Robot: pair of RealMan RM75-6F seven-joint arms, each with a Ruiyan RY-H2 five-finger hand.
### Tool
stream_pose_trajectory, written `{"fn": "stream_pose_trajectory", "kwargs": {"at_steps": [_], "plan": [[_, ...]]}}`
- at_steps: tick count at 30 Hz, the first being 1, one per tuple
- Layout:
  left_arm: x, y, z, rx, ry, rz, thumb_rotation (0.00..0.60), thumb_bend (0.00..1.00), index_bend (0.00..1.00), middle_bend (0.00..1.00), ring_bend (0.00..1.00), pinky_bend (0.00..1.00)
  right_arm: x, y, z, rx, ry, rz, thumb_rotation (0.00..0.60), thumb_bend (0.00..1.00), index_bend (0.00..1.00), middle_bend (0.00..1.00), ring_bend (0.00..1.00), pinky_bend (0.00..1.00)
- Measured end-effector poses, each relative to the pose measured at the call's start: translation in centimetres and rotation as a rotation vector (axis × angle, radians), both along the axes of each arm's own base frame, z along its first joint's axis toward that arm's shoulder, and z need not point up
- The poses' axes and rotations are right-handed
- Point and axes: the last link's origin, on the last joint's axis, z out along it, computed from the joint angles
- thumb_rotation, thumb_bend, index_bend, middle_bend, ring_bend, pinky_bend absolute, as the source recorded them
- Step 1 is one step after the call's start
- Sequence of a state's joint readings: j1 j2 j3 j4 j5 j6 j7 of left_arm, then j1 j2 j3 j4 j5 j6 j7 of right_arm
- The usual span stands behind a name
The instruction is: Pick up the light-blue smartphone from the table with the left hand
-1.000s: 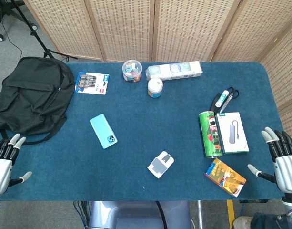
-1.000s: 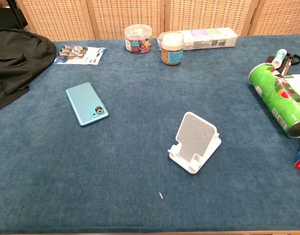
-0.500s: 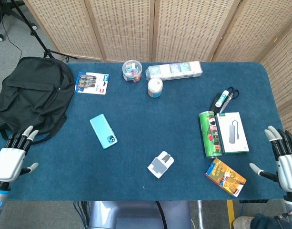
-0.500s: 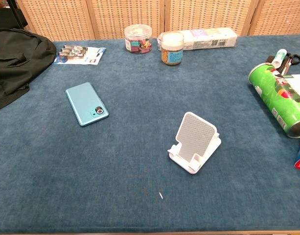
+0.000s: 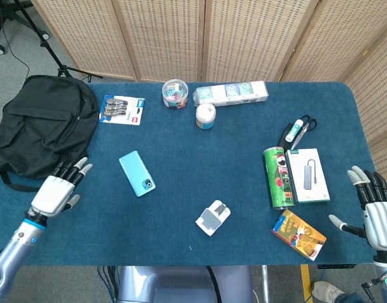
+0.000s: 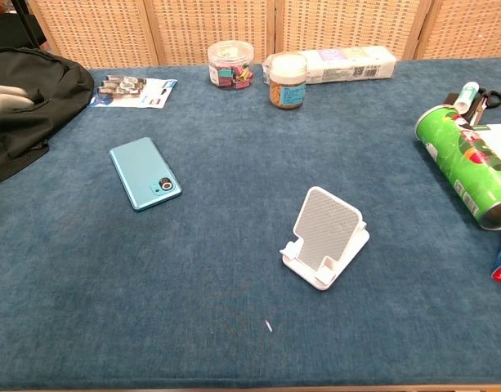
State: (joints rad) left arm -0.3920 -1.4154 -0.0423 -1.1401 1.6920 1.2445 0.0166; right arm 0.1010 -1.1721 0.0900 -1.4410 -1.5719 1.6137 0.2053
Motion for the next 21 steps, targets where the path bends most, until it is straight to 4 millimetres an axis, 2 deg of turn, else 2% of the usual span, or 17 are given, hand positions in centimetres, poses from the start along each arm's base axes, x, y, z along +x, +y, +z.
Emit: {"fn": "stream_pose_trajectory", "kwargs": {"at_steps": [5, 11, 21], "plan": [[1.9, 2.8, -3.5, -0.052, 0.029, -0.079, 0.600, 0.37, 0.00, 0.00, 0.00, 0.00, -0.2, -0.2, 0.0, -0.003, -0.001, -0.009, 0.600, 0.00, 0.00, 0.00, 0.00, 0.00], [3.8, 4.5, -6.8, -0.085, 0.036, -0.121, 0.600, 0.38, 0.00, 0.00, 0.00, 0.00, -0.4, -0.4, 0.1, -0.002, -0.007, -0.018, 0.600, 0.00, 0.00, 0.00, 0.00, 0.00], [5.2, 6.1, -9.3, -0.102, 0.057, -0.142, 0.600, 0.38, 0.00, 0.00, 0.00, 0.00, -0.5, -0.4, 0.2, 0.000, -0.021, -0.021, 0.600, 0.00, 0.00, 0.00, 0.00, 0.00]]}}
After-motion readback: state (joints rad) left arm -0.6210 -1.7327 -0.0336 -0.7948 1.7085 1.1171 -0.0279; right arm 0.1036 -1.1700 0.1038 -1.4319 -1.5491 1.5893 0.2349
